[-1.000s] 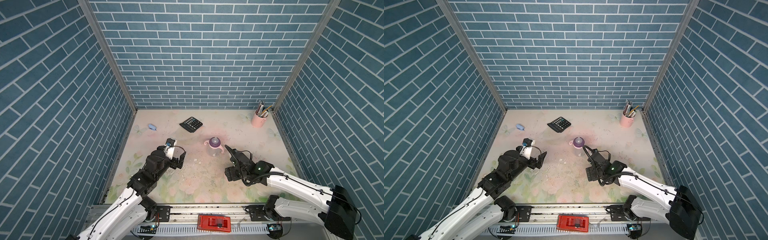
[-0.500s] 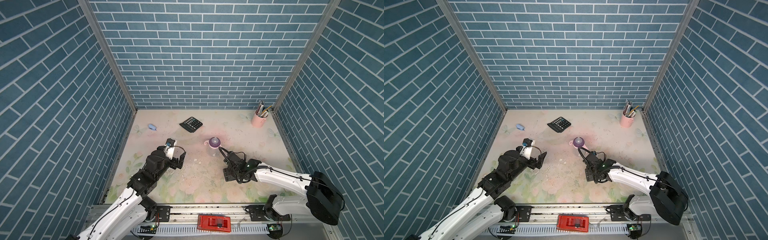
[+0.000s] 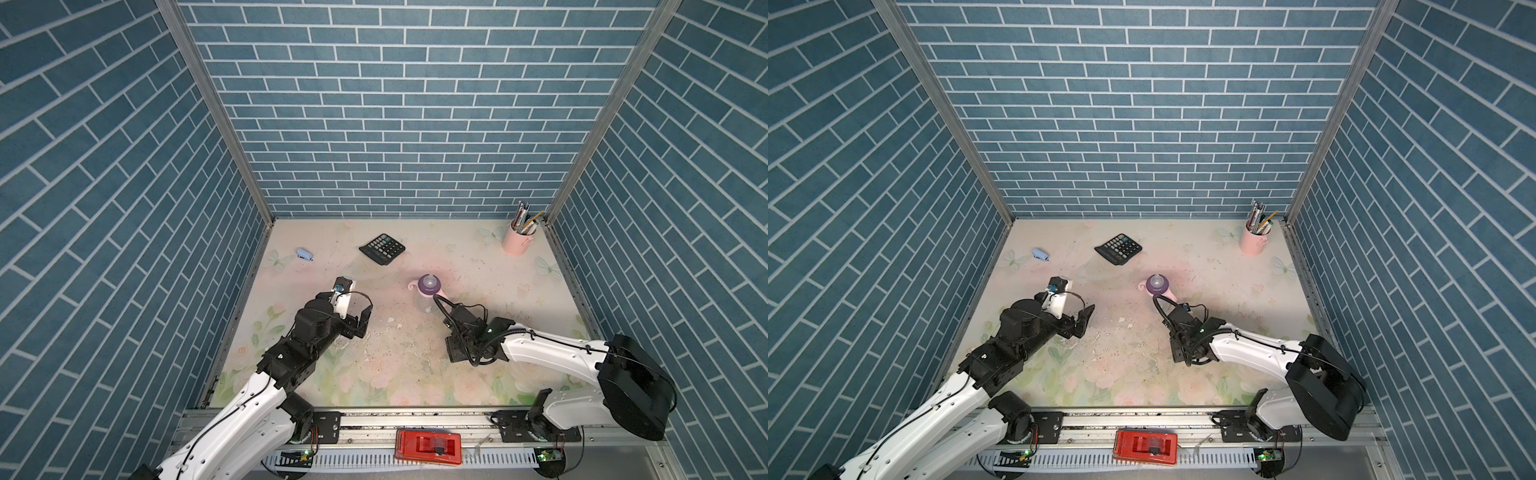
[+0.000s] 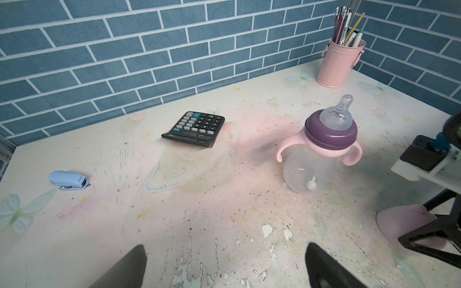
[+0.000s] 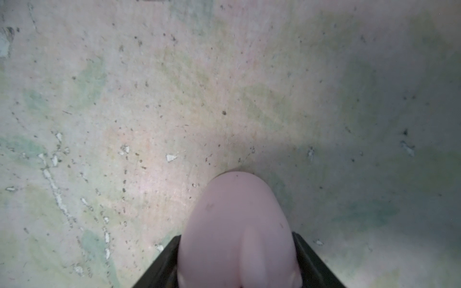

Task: Assemble the baby bottles
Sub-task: Pick up the lid from the center of the board, then close the lid on the baby bottle.

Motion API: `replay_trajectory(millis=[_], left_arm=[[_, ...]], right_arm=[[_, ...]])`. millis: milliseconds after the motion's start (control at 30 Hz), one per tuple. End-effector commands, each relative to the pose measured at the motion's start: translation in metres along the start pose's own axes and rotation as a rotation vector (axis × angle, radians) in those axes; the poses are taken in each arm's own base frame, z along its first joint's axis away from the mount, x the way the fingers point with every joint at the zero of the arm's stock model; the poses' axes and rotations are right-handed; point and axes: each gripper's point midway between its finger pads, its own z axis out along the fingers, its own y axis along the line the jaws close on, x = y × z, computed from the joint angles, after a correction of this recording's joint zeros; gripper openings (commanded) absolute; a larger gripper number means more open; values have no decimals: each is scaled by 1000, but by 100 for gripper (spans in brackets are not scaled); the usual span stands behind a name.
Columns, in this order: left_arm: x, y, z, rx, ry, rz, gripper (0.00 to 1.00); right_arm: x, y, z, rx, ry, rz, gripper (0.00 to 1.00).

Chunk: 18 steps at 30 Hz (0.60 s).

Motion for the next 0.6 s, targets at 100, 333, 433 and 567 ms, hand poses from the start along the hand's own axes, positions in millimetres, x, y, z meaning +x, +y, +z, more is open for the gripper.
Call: replay_trajectory(millis=[100,333,433,567], left_arm=[[-5,2,-1,-5,1,-9,99],[-4,1,0,-1,6,-8,99],[-4,1,0,-2,6,-10,99],[0,1,2,-3,12,-12,100]], right_arm=[[-6,-13,-33,58,-15,-12,59],[-42,-14,-108,43,-95,-90,59],[-59,-8,-137,-8,-103,-116,58],[-92,8,-165,-61,-142,-186,58]])
